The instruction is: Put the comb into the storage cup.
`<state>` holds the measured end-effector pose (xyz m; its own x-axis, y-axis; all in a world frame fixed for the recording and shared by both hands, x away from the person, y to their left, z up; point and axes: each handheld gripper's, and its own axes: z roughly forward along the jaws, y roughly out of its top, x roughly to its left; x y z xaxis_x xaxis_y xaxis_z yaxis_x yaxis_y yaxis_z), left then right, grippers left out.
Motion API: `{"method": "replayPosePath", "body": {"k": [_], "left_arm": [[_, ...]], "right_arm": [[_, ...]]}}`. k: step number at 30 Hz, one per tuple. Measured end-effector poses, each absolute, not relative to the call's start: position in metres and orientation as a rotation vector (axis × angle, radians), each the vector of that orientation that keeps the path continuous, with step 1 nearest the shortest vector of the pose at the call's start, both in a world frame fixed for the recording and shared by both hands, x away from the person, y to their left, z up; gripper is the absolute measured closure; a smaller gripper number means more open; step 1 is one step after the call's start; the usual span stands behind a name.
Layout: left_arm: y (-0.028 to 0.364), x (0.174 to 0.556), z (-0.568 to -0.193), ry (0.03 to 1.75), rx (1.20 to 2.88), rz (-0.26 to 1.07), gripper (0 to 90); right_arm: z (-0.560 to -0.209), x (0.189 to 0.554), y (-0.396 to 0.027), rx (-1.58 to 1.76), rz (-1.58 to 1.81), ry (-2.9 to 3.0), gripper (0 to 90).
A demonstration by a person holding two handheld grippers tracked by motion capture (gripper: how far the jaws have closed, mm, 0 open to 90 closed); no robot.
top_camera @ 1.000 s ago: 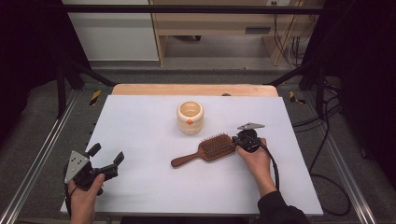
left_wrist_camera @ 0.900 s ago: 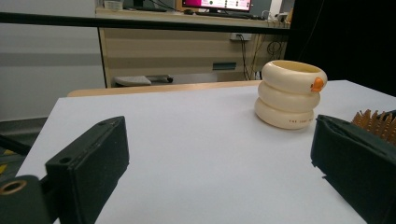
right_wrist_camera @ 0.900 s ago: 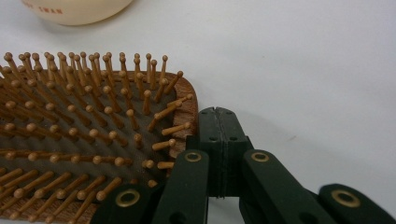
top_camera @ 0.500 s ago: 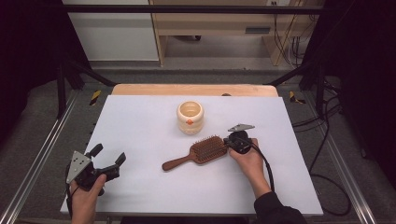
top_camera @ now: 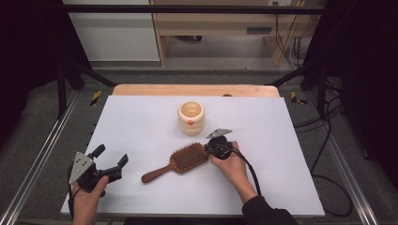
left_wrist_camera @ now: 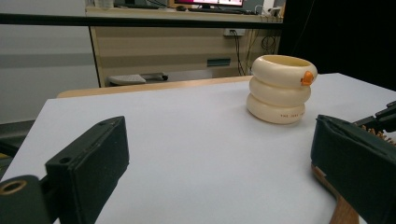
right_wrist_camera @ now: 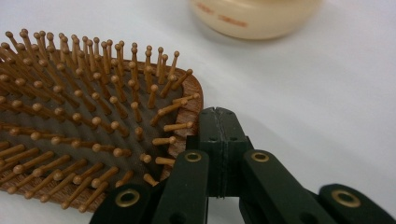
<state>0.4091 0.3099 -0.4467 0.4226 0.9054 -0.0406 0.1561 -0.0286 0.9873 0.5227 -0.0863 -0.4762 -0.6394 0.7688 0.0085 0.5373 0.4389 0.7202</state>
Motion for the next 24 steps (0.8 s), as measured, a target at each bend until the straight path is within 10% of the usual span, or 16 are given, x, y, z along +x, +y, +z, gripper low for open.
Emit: {"method": "replayPosePath", "body": {"k": [24], "left_arm": [[0.31,0.408,-0.445,0.984,1.5,0.799,4.3]], "right_arm": [[-0.477,0.51,-0.042,1.008,1.073,2.404,90.0]]}}
